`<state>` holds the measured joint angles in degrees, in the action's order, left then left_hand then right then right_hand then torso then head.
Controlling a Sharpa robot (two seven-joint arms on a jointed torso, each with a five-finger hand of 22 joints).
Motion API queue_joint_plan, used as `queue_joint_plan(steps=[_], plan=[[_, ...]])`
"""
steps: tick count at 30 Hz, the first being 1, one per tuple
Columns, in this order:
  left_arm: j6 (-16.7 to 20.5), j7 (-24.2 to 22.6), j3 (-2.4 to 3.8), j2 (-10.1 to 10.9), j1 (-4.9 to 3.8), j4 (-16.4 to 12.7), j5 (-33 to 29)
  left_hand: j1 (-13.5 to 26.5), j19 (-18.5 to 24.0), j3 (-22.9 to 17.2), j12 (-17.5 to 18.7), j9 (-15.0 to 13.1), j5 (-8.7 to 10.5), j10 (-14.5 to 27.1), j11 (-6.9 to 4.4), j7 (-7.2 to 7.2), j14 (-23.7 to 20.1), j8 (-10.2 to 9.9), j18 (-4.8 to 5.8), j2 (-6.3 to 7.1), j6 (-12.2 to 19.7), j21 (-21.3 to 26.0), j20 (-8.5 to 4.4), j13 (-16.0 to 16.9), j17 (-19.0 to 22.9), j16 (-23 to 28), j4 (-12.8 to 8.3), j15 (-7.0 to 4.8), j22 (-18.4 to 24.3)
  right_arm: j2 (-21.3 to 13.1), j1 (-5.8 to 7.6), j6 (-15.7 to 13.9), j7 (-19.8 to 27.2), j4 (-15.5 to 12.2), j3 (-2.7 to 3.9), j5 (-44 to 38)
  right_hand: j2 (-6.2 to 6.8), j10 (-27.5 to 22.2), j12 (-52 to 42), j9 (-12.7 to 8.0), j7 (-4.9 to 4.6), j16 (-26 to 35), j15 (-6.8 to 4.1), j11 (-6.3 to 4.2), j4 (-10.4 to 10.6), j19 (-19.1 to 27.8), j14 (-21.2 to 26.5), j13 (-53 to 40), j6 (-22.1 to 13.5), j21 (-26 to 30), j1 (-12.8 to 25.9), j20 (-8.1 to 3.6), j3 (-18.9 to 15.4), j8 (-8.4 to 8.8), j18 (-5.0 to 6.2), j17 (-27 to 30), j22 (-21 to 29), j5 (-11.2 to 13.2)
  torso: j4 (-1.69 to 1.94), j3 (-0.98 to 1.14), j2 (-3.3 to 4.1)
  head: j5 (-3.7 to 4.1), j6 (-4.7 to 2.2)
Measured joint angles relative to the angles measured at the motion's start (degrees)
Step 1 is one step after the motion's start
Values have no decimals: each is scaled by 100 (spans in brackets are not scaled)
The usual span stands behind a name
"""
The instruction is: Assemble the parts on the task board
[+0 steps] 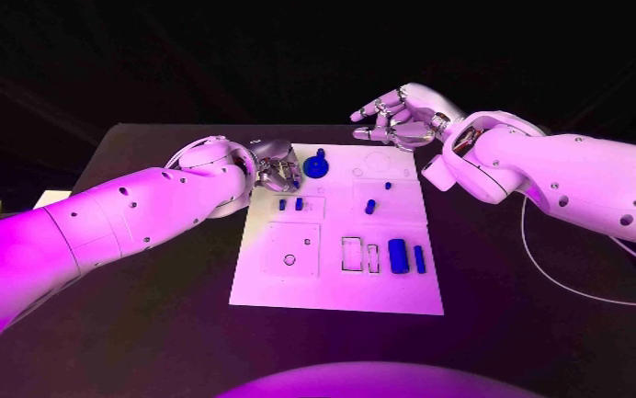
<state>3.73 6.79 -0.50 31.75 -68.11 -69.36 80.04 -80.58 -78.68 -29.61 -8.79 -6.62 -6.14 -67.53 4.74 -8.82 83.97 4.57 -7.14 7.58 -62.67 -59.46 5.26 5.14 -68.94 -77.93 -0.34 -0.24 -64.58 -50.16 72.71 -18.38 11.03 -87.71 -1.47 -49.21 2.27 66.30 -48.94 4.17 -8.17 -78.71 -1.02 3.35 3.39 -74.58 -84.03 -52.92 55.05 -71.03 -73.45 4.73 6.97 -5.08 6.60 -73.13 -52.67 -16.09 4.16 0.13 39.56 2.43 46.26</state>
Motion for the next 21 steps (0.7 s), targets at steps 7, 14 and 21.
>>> queue_joint_plan(steps=[7, 14, 21], plan=[[-44, 46, -3, 1, 8, 22, 0, 174, 232, -52, 236, 137, 0, 443, 166, -151, -169, -92, -2, 99, 396, 449, 124, -106, 411, 244, -5, 172, 321, -4, -1, 2, 0, 1, 0, 1, 0, 0, 0, 0, 0, 0, 0, 0, 0, 0, 0, 0, 0, 0, 0, 0, 0, 0, 0, 0, 0, 0, 1, -1, 0, 7, 7], [-47, 56, -3, 22, 8, 24, -4, 192, 325, -52, 236, 170, 0, 510, 192, -162, -240, -92, 0, 117, 466, 608, 161, -114, 604, 338, -5, 193, 440, -6, -2, 2, 0, 1, 0, 3, 0, 0, 0, 0, 0, 0, 0, 0, 0, 0, 0, 0, 0, 0, 0, 0, 0, 0, 0, 0, 0, 0, 1, -4, -1, 8, 7], [-40, 57, -3, 76, 7, 1, -5, 191, 325, -52, 236, 176, 0, 510, 192, -171, -245, -91, 0, 117, 475, 608, 161, -114, 609, 338, -6, 197, 447, -7, -2, 6, -3, 15, 0, 4, 0, 0, 34, 0, -13, 0, 0, 0, 0, 0, 0, 41, 13, 0, 0, 0, 0, 0, 0, 0, 0, 0, -1, -7, -1, 13, 4]])
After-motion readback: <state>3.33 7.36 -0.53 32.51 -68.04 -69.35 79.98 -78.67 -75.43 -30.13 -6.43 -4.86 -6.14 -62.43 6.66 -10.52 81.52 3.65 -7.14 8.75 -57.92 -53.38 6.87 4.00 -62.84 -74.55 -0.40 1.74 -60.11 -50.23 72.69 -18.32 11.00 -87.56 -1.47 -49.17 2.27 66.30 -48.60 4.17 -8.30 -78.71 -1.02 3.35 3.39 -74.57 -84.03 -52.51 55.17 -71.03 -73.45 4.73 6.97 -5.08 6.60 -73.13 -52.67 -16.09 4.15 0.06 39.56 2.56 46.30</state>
